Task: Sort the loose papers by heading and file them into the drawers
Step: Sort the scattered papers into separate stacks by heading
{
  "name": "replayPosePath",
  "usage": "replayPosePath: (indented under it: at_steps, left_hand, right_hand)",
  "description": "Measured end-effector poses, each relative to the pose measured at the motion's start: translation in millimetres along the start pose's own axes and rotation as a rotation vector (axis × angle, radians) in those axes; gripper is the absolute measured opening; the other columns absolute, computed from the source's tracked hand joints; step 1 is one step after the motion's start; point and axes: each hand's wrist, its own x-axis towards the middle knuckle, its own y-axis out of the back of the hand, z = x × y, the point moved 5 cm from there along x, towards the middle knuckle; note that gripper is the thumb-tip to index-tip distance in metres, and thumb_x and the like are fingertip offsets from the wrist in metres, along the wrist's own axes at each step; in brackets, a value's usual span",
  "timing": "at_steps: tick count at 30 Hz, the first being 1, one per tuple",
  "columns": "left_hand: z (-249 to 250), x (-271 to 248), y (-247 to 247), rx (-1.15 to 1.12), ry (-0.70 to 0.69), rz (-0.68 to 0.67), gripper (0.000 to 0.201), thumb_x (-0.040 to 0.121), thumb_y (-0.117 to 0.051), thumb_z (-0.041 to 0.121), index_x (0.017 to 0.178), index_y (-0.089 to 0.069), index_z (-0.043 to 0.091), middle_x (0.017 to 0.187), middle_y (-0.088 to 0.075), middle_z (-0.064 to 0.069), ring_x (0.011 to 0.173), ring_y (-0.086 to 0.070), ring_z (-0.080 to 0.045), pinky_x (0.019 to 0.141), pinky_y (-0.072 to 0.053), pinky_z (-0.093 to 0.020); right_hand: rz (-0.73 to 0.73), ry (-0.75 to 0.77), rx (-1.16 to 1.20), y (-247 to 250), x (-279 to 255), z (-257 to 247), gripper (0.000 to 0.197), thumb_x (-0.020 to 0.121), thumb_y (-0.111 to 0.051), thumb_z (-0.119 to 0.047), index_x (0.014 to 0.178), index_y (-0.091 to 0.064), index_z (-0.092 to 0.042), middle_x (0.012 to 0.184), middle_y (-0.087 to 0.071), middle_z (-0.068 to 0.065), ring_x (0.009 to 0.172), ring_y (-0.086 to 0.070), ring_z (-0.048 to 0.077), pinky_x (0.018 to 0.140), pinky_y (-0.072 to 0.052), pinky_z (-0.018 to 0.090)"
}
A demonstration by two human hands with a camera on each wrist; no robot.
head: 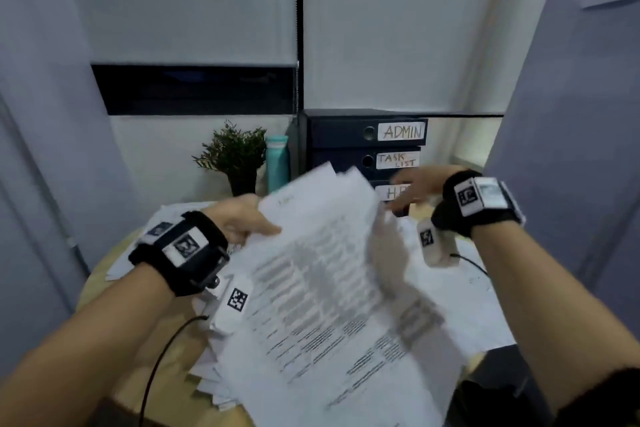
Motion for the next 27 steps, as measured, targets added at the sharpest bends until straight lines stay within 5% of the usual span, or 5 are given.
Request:
replayPosePath:
  at_steps: [3, 6, 8, 15, 27]
  left_hand:
    - [-32.2, 14.8, 4.8, 0.432, 0.138, 0.14, 0.048, 0.085, -0.067, 0.0, 0.126, -0.044, 0.007, 0.106, -0.061, -0.019, 0.077, -0.056, -0.026, 0.048, -0.043, -0.027]
    - [-48.3, 26.1, 17.9, 0.327, 0.168, 0.102, 0.047, 0.083, -0.07, 0.002, 0.126, -0.051, 0.005, 0.106, -0.062, -0.014, 0.08, -0.057, -0.024, 0.055, -0.044, -0.026]
    - [-48.0, 29.4, 26.9, 0.271, 0.139, 0.122, 0.037, 0.085, -0.069, 0.005, 0.12, -0.058, 0.004, 0.096, -0.065, -0.011, 0.072, -0.058, -0.02, 0.052, -0.048, -0.023]
    - [-49.8, 38.1, 41.9, -0.078, 0.015, 0.329, 0.028, 0.083, -0.069, 0.0, 0.109, -0.06, 0.007, 0.087, -0.065, -0.01, 0.059, -0.062, -0.01, 0.042, -0.047, -0.015]
    - [-52.5, 35.7, 55.0, 0.123, -0.094, 0.172, 0.028, 0.086, -0.065, 0.001, 0.114, -0.062, 0.004, 0.096, -0.069, -0.012, 0.065, -0.068, -0.012, 0.052, -0.055, -0.022]
  right_hand:
    - [-0.35, -0.056, -0.177, -68.9, 13.3, 17.1, 0.093, 0.065, -0.069, -0.073, 0.139, -0.05, -0.02, 0.139, -0.055, -0.001, 0.12, -0.057, 0.02, 0.106, -0.043, 0.037]
    - [-0.312, -0.07, -0.184, -96.3, 60.5, 49.0, 0.11, 0.014, -0.075, -0.085, 0.108, -0.069, -0.028, 0.101, -0.07, -0.012, 0.095, -0.067, 0.011, 0.091, -0.052, 0.033]
    - [-0.32, -0.082, -0.147, -96.6, 68.4, 55.0, 0.102, 0.009, -0.077, -0.082, 0.091, -0.072, -0.023, 0.087, -0.072, -0.009, 0.086, -0.069, 0.012, 0.083, -0.055, 0.032]
    - [-0.145, -0.049, -0.026, -77.6, 34.0, 37.9, 0.044, 0.072, -0.081, -0.039, 0.105, -0.071, -0.013, 0.099, -0.071, 0.009, 0.08, -0.062, 0.016, 0.084, -0.054, 0.029]
    - [0.234, 0.12, 0.039, -46.0, 44.3, 44.5, 0.038, 0.095, -0.055, -0.011, 0.133, -0.057, -0.011, 0.136, -0.056, 0.008, 0.123, -0.052, 0.027, 0.103, -0.038, 0.032]
